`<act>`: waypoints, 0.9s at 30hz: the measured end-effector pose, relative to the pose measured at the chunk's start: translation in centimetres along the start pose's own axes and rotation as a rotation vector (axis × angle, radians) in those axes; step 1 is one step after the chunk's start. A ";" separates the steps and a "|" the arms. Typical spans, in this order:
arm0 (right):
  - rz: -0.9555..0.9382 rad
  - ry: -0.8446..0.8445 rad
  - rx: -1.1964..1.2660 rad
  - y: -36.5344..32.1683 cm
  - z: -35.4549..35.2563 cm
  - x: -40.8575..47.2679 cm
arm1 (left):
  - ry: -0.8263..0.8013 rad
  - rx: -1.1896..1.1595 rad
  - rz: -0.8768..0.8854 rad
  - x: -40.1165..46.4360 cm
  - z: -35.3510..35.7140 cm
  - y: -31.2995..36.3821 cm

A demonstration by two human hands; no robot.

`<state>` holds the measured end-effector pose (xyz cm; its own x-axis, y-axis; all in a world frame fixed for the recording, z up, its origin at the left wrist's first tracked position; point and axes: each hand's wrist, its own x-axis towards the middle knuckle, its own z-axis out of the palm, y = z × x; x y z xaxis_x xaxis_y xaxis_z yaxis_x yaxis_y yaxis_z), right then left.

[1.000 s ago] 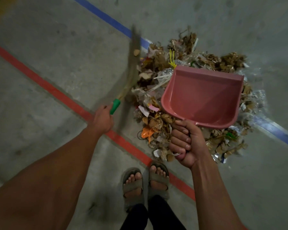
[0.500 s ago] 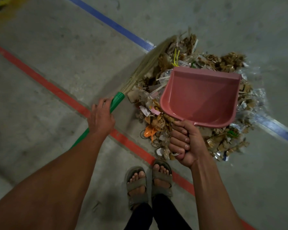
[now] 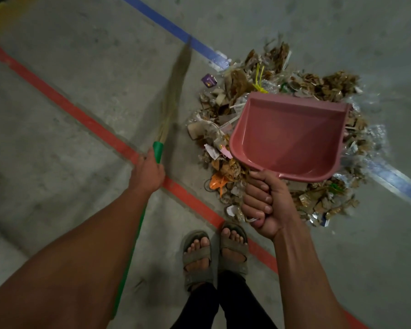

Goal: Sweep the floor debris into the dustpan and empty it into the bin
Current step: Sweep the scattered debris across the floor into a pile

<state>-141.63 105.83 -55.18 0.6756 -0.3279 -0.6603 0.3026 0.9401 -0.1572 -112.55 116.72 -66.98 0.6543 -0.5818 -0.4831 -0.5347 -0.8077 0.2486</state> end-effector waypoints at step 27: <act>-0.015 0.118 0.094 1.3 -5.1 -9.2 | 0.064 -0.250 0.103 -6.9 -0.4 3.9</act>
<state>-150.84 110.49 -53.07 0.5882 -0.3238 -0.7410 0.3779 0.9202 -0.1021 -118.93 117.53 -62.30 0.6405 -0.6603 -0.3922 -0.4567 -0.7380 0.4967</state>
